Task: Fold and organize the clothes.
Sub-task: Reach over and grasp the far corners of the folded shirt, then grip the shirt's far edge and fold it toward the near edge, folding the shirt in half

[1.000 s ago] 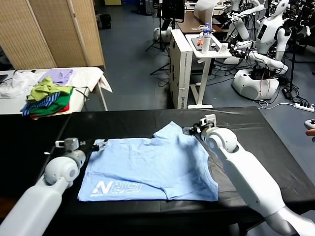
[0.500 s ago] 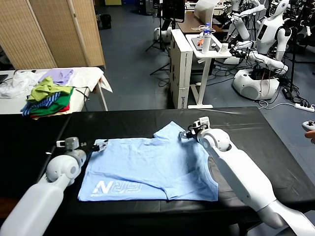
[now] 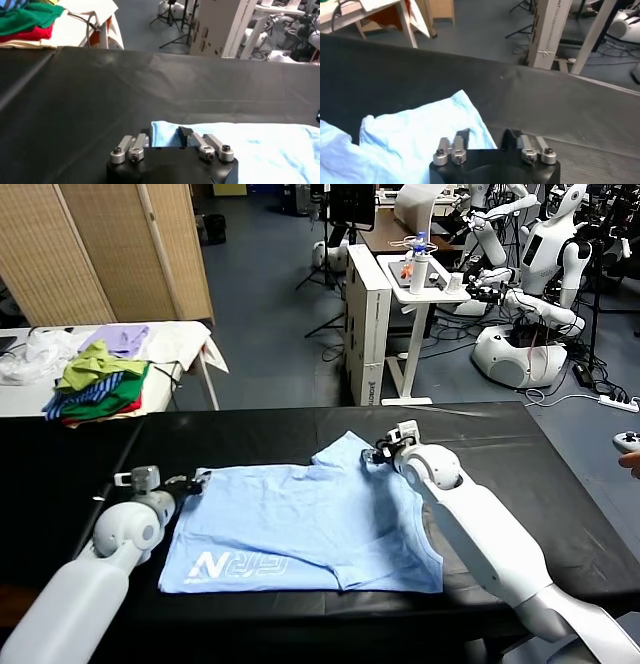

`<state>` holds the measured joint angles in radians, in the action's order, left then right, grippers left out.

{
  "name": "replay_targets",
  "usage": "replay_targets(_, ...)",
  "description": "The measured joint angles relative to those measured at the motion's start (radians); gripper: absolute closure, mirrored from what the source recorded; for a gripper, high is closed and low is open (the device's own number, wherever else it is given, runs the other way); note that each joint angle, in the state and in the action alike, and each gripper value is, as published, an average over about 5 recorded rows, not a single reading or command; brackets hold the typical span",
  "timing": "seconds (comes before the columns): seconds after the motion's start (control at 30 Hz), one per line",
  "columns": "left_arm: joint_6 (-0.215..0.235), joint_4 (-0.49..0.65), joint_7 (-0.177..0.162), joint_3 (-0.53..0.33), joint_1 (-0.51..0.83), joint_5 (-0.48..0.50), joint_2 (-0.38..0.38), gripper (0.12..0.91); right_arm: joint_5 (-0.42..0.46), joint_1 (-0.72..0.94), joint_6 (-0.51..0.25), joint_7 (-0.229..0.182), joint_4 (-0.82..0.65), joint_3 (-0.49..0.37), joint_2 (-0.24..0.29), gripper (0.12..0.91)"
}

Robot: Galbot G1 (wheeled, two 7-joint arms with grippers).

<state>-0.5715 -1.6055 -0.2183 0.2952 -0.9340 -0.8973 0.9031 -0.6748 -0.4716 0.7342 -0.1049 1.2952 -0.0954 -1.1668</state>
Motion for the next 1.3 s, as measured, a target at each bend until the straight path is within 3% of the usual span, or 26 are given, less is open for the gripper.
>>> replay_targets(0.2, 0.013, -0.002, 0.003, 0.002, 0.000, 0.009, 0.000, 0.768, 0.006, -0.016, -0.020, 0.002, 0.012, 0.020, 0.003, 0.884)
replay_targets(0.37, 0.021, -0.023, 0.012, 0.013, -0.014, 0.020, 0.000, 0.815, 0.006, -0.041, -0.115, 0.014, 0.036, 0.048, 0.018, 0.885)
replay_targets(0.63, 0.041, -0.083, 0.013, 0.053, -0.058, 0.037, -0.002, 0.822, 0.002, -0.114, -0.238, 0.033, 0.139, 0.108, 0.056, 0.885)
replay_targets(1.3, 0.089, -0.332, 0.015, 0.222, -0.296, 0.100, 0.011, 0.824, -0.008, -0.372, -0.212, 0.019, 0.448, 0.285, 0.166, 0.885)
